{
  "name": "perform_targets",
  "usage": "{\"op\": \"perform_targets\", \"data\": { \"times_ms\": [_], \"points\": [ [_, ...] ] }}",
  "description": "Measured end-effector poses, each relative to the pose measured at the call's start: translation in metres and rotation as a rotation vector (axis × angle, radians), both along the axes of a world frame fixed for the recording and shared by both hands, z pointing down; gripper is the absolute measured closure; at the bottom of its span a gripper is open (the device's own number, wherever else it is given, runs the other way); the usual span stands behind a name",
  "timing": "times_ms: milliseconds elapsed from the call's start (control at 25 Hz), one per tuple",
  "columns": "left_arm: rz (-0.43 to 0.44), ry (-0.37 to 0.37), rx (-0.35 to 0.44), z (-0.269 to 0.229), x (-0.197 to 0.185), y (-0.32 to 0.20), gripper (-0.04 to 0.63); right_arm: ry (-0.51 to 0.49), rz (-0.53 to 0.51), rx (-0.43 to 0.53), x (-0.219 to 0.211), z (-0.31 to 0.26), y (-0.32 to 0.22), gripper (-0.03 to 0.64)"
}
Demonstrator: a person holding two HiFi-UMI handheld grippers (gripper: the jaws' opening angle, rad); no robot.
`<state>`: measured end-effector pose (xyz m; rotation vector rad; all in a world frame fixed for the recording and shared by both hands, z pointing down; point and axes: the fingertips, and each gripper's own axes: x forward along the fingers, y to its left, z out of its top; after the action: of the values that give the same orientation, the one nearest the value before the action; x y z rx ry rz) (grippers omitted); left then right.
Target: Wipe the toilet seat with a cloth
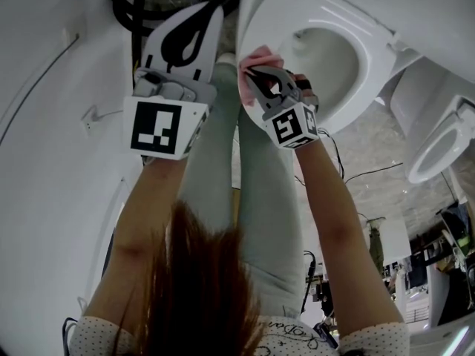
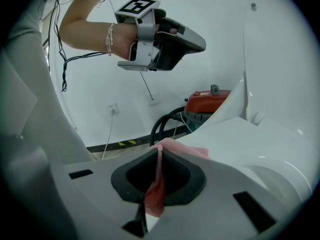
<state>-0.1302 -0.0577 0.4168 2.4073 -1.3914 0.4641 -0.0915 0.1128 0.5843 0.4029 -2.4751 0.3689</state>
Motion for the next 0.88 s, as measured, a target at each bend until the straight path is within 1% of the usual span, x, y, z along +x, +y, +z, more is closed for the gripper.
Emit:
{"op": "perform_targets", "data": {
  "times_ms": [320, 560, 880],
  "points": [
    [0.016, -0.004, 0.003, -0.002, 0.001, -0.008, 0.592, -0.007, 0.048, 0.043, 0.002, -0.001, -0.036, 0.584],
    [0.028, -0.003, 0.006, -0.003, 0.002, -0.012, 0.592, -0.004, 0.033, 0.074, 0.001, -0.003, -0.050, 0.584],
    [0.038, -0.004, 0.000, -0.001, 0.002, -0.010, 0.592, 0.004, 0.042, 0.114, 0.004, -0.005, -0.067, 0.584]
  ]
}}
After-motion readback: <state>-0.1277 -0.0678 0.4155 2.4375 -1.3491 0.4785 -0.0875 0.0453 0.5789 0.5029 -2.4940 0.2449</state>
